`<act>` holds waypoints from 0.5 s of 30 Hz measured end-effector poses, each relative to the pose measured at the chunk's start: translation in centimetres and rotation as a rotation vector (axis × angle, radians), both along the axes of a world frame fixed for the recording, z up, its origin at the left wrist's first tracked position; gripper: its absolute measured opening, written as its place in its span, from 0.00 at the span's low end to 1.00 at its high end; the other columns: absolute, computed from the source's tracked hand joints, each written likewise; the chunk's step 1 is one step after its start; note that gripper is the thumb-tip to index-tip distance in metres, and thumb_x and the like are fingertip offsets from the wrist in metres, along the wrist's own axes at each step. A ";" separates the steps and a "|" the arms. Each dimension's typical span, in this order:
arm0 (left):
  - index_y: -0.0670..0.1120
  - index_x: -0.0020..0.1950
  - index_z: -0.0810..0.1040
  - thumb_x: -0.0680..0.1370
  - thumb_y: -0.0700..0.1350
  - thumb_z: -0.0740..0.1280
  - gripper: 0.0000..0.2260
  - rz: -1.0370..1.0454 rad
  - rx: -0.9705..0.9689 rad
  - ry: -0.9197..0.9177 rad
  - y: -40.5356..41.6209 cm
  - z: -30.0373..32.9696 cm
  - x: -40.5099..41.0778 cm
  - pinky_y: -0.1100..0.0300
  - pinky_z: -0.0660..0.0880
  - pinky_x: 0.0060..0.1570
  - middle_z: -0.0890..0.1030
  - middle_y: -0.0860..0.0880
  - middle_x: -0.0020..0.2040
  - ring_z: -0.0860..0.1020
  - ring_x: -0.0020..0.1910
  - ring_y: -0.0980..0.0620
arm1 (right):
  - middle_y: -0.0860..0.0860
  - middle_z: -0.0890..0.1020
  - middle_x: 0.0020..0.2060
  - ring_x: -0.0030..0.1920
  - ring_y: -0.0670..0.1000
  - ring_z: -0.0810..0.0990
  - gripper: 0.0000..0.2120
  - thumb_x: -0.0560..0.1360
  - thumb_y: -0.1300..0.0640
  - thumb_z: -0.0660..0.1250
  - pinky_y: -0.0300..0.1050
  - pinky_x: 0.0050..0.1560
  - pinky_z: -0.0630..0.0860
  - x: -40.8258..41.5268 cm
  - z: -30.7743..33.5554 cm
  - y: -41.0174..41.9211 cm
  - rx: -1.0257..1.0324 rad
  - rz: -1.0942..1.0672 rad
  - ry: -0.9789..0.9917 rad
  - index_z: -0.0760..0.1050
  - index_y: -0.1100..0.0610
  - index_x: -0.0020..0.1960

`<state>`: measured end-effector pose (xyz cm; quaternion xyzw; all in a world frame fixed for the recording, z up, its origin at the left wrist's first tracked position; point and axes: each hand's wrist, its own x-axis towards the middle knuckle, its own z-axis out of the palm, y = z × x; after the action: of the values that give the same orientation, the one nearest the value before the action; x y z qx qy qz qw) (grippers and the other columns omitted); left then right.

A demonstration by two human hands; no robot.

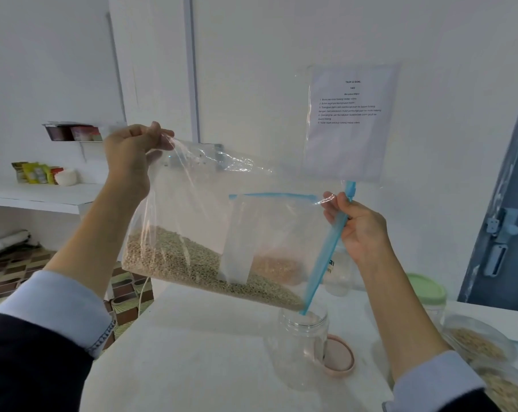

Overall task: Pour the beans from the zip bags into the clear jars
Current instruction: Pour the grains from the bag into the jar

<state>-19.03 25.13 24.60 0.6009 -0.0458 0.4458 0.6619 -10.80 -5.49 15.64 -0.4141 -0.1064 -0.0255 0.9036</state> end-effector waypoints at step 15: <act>0.44 0.30 0.76 0.78 0.38 0.64 0.16 -0.004 0.010 -0.023 -0.5 0.0 0.5 0.54 0.73 0.54 0.80 0.53 0.27 0.81 0.41 0.56 | 0.55 0.85 0.37 0.36 0.49 0.85 0.03 0.75 0.64 0.67 0.40 0.43 0.81 0.4 -0.1 -0.1 0.023 0.003 0.032 0.77 0.65 0.45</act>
<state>-18.50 24.60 24.59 0.5989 -0.0569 0.4511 0.6592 -10.36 -5.61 15.53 -0.4040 -0.0920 -0.0185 0.9099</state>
